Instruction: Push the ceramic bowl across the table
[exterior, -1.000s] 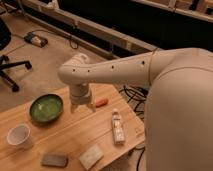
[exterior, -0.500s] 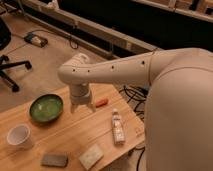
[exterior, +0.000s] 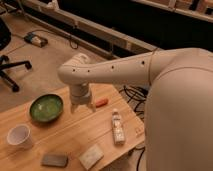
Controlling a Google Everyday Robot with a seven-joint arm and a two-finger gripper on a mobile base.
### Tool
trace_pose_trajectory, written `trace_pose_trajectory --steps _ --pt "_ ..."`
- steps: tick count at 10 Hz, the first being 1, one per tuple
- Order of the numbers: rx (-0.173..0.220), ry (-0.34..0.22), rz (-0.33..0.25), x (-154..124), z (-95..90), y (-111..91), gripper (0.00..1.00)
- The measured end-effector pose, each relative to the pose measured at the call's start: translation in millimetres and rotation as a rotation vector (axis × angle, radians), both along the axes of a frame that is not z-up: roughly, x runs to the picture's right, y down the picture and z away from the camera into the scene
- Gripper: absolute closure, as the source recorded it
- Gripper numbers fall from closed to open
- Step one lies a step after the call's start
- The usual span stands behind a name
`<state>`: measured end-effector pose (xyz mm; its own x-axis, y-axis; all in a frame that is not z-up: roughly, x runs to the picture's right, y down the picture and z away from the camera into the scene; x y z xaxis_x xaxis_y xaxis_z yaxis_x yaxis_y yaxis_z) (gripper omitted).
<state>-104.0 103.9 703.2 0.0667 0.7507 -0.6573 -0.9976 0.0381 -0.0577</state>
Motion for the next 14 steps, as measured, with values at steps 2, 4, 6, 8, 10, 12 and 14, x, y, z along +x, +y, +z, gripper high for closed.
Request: trace_pose_trajectory --steps 2,4,6,8,10,12,14 --pt "-0.001 0.000 0.001 -0.4 0.3 0.1 0.35" --pt "-0.012 -0.011 -0.017 2.3 18.4 -2.9 0.35" --pt "-0.028 -0.024 -0.046 4.4 45.8 -7.9 0.35" --pt "-0.036 -0.028 -0.059 3.5 58.4 -9.5 0.35" --pt "-0.051 -0.022 -0.101 2.8 74.4 -11.4 0.35" --pt "-0.061 -0.024 -0.134 10.9 106.2 -10.9 0.35" --pt "-0.075 -0.041 -0.177 1.4 134.2 -4.7 0.38"
